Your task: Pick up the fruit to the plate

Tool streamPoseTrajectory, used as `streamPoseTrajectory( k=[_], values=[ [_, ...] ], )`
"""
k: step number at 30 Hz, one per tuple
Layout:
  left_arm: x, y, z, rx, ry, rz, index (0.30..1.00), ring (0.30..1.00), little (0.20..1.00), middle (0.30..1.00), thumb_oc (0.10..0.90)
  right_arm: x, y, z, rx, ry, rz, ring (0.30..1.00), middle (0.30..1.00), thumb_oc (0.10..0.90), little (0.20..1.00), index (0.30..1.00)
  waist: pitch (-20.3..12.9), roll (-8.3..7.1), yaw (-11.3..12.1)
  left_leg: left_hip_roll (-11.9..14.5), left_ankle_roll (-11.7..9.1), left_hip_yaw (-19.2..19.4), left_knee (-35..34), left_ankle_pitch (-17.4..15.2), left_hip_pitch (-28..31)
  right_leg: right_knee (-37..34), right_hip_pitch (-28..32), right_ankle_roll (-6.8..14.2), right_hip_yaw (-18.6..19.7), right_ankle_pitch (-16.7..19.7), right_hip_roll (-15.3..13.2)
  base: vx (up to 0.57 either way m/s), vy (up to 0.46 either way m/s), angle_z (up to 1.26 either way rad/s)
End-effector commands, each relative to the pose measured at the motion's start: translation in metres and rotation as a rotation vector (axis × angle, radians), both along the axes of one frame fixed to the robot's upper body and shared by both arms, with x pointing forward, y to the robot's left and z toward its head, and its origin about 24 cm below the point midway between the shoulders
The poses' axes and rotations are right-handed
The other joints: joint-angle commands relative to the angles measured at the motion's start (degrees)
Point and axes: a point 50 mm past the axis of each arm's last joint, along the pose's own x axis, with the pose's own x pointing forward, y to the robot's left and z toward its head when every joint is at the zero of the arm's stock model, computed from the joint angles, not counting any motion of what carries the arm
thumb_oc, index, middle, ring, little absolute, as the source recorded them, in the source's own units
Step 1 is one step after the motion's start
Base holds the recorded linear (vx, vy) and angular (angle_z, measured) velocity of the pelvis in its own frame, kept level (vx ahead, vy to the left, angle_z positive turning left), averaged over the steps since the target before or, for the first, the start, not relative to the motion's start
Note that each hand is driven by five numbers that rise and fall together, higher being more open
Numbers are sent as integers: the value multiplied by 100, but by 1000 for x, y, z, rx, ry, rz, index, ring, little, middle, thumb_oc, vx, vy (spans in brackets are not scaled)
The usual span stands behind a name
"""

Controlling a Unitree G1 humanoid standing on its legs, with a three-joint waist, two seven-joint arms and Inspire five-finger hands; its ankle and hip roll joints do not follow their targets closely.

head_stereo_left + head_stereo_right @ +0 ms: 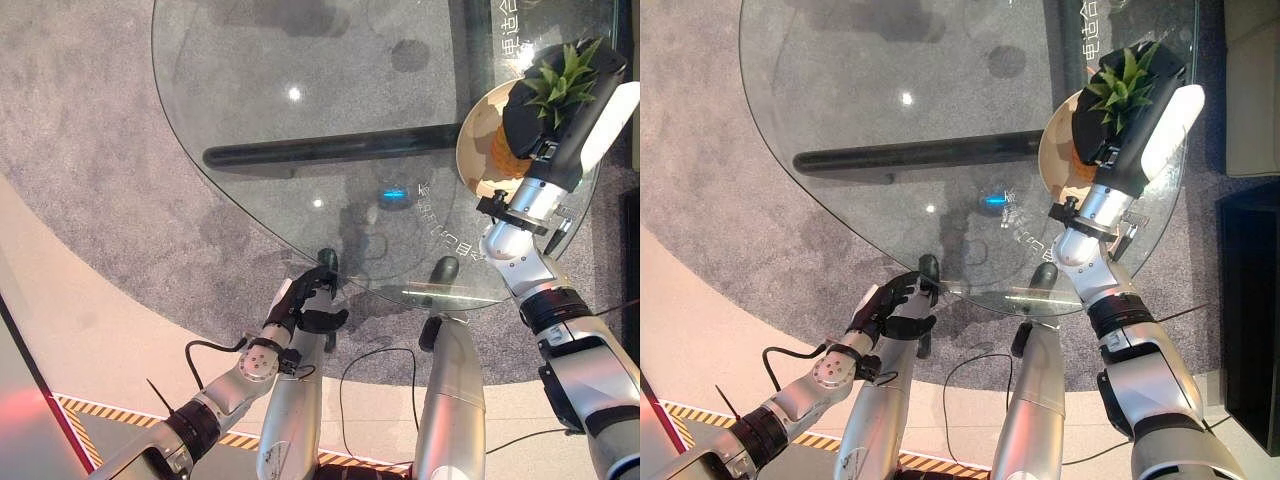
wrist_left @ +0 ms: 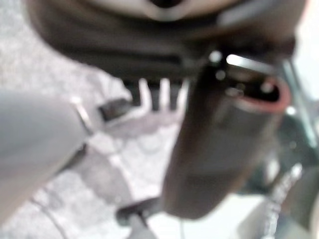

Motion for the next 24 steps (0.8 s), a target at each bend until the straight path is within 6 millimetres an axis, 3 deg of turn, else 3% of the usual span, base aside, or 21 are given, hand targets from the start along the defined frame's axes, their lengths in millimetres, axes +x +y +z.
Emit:
streamPoseTrajectory(
  k=[1,9,11,12,14,24],
  values=[
    [-15,-31,3,-100,0,-94,900,900,900,900,800,-7,-6,33,-24,-142,13,300,300,100,200,300,-123,529,-118,-868,332,411,409,-576,-224,-693,73,-135,-411,328,710,0,0,0],
    [-15,-32,3,-106,-8,-94,900,900,900,900,800,-6,-5,32,-16,-144,9,300,300,100,200,300,-123,546,-116,-864,332,416,389,-564,-222,-690,52,-127,-391,347,713,0,0,0],
    [-15,-31,4,-105,-8,-91,900,900,900,900,800,-5,-4,32,-18,-128,21,512,512,347,447,512,-123,536,-124,-866,335,420,422,-576,-241,-672,34,-127,-383,349,710,0,0,0],
    [-14,-30,4,-105,-9,-86,900,900,900,900,800,-5,-3,31,-20,-124,29,702,702,569,669,702,-123,522,-131,-858,341,433,424,-577,-246,-673,31,-127,-384,350,714,0,0,0],
    [-14,-31,5,-102,-11,-83,900,900,900,900,800,-5,0,30,-19,-121,35,900,900,800,900,900,-123,501,-135,-856,343,438,409,-571,-248,-695,38,-127,-385,354,727,0,0,0],
    [-12,-28,6,-90,-21,-72,900,900,900,900,800,-7,3,29,-9,-131,43,900,900,800,900,900,-123,418,-148,-828,348,437,360,-570,-219,-770,91,-122,-401,377,761,0,0,0]
  ],
)
